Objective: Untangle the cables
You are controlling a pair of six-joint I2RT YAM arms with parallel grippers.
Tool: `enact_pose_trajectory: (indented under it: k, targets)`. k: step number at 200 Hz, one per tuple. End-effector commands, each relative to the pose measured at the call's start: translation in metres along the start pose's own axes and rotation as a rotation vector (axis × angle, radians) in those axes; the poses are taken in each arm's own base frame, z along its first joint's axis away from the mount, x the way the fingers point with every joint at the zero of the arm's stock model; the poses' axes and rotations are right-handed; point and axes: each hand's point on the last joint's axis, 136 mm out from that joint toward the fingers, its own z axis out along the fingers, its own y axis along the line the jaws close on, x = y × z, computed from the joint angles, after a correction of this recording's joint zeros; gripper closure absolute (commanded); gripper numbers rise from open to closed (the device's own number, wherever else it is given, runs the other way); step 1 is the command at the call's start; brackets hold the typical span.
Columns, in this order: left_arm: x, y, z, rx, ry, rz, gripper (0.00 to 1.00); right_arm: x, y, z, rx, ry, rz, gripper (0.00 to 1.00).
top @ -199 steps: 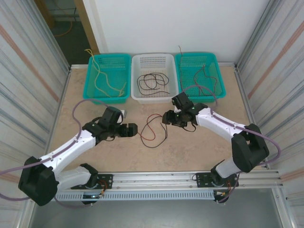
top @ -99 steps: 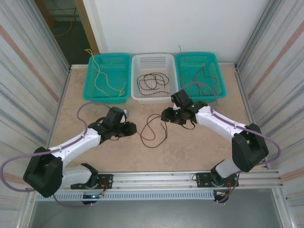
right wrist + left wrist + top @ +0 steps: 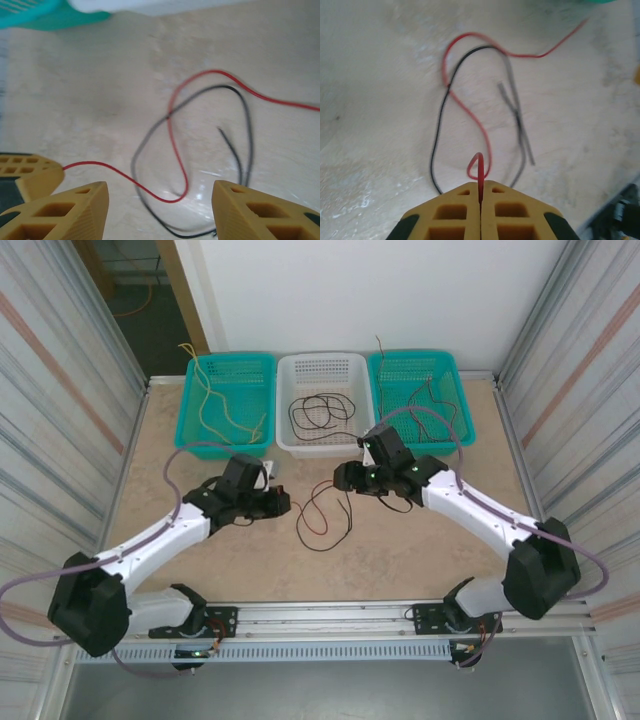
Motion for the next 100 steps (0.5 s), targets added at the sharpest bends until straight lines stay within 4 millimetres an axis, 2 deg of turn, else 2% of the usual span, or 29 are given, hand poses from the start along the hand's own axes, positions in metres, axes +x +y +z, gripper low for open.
enact_pose_trajectory:
  k: [1,25,55,71,100]
  targets:
    - [-0.023,-0.044,-0.040,0.100,-0.057,0.170,1.00,-0.016,0.047,-0.028,-0.163,-0.089,-0.132,0.42]
    - [-0.041,-0.071,-0.072,0.145,-0.101,0.264,1.00,-0.020,0.076,-0.048,-0.279,-0.130,-0.200,0.39]
    - [-0.054,-0.114,-0.111,0.278,-0.135,0.405,1.00,-0.023,0.109,-0.072,-0.378,-0.180,-0.301,0.33]
    - [-0.061,-0.135,-0.132,0.353,-0.170,0.480,1.00,-0.032,0.112,-0.079,-0.347,-0.212,-0.324,0.32]
    - [-0.077,-0.153,-0.159,0.397,-0.224,0.547,1.00,-0.045,0.115,-0.090,-0.304,-0.258,-0.361,0.32]
